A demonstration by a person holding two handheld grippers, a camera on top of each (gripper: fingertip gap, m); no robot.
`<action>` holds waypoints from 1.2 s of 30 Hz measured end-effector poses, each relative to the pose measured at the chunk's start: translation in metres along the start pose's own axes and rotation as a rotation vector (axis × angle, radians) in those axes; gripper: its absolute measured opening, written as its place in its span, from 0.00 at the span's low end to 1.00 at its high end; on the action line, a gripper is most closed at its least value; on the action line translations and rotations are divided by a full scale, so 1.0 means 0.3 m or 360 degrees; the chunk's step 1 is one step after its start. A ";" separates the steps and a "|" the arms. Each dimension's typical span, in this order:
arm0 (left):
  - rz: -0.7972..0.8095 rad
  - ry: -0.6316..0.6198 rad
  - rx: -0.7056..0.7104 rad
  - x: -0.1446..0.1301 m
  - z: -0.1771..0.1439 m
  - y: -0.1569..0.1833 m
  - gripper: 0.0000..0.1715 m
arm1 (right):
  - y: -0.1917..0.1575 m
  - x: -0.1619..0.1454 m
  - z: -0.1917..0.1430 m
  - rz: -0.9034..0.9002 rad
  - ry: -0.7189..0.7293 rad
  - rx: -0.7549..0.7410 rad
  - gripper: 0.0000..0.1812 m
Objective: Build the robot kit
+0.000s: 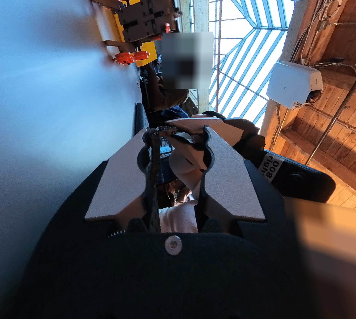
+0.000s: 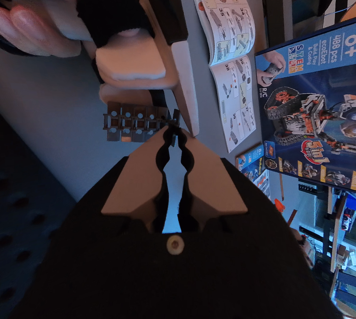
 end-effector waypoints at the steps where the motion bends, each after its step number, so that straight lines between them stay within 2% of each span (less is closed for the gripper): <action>1: 0.0023 -0.0003 -0.0025 -0.001 0.000 0.011 0.32 | 0.007 0.002 -0.004 -0.0015 -0.0002 -0.0011 0.02; 4: 0.0056 -0.0009 -0.0090 -0.001 0.000 0.036 0.35 | 0.022 0.008 -0.013 -0.0062 -0.0024 -0.0028 0.02; 8: 0.0097 -0.0007 -0.0109 -0.003 -0.004 0.047 0.32 | 0.032 0.022 -0.025 -0.0157 -0.0048 -0.0064 0.02; 12: 0.0114 0.0062 -0.0134 -0.001 -0.001 0.067 0.35 | 0.042 0.029 -0.033 -0.0268 -0.0073 -0.0122 0.02; 13: 0.0097 0.0069 -0.0116 0.000 0.000 0.061 0.33 | 0.042 0.029 -0.033 -0.0284 -0.0070 -0.0126 0.02; 20: 0.0076 0.0111 -0.0154 0.020 -0.007 0.075 0.31 | 0.063 0.035 -0.032 -0.0289 -0.0022 -0.0170 0.02; 27: 0.0128 0.0127 -0.0158 0.016 -0.012 0.095 0.41 | 0.058 0.034 -0.019 -0.0384 -0.0047 -0.0175 0.02; 36: 0.0104 0.0131 -0.0119 0.014 -0.011 0.078 0.36 | 0.053 0.032 -0.015 -0.0443 -0.0071 -0.0107 0.02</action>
Point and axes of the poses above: each gripper's, where its closed fingertips meet, z out along the fingers, x out of its top, y = z × x across the jaws, the point moved 1 cm from there along -z, back along the fingers, and after that the axes turned 13 degrees about -z, right-handed, at the moved point
